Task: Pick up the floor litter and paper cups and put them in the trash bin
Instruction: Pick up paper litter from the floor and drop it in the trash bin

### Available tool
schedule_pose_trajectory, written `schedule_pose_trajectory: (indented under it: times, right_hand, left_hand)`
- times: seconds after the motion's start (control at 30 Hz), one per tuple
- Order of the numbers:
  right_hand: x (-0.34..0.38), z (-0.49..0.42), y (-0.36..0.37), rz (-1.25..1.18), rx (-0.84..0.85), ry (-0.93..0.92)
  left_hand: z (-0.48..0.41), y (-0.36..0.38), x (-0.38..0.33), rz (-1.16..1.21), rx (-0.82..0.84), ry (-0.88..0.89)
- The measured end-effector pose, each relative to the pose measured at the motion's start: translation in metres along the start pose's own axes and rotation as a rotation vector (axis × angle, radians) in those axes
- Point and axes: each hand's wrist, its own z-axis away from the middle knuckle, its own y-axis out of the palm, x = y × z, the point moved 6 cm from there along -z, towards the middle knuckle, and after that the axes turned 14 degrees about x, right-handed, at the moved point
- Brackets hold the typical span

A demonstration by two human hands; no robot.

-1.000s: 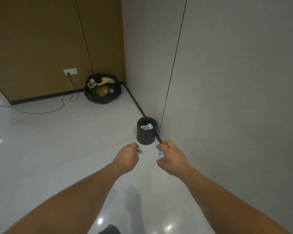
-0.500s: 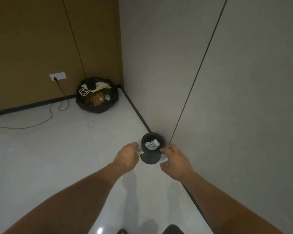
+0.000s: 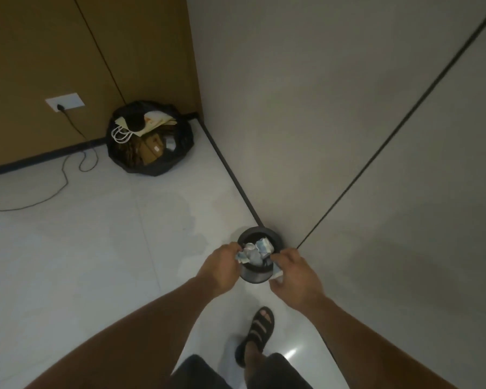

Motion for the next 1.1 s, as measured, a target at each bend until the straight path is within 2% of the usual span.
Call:
schedule_pose_trajectory:
  times: [0.23, 0.53, 0.63, 0.73, 0.83, 0.97, 1.1]
  right_hand:
    - [-0.051, -0.118, 0.036, -0.056, 0.079, 0.041]
    - [-0.155, -0.304, 0.170, -0.123, 0.089, 0.174]
    - [-0.189, -0.343, 0.220, -0.089, 0.057, 0.208]
    - [-0.210, -0.361, 0.258, -0.098, 0.055, 0.265]
    - [-0.216, -0.358, 0.273, -0.126, 0.029, 0.305]
    - [-0.207, -0.337, 0.252, -0.263, -0.049, 0.371]
    - [-0.191, -0.309, 0.210, -0.276, -0.007, 0.422]
  left_hand:
    - [-0.136, 0.017, 0.036, 0.054, 0.040, -0.046]
    - [-0.364, 0.111, 0.138, 0.003, 0.133, -0.021]
    - [-0.417, 0.153, 0.164, -0.061, 0.186, 0.063]
    - [-0.435, 0.188, 0.184, -0.147, 0.214, 0.162]
    - [-0.429, 0.201, 0.202, -0.194, 0.237, 0.170]
    - [-0.412, 0.184, 0.205, -0.220, 0.245, 0.121]
    - [-0.392, 0.142, 0.177, -0.266, 0.239, 0.124]
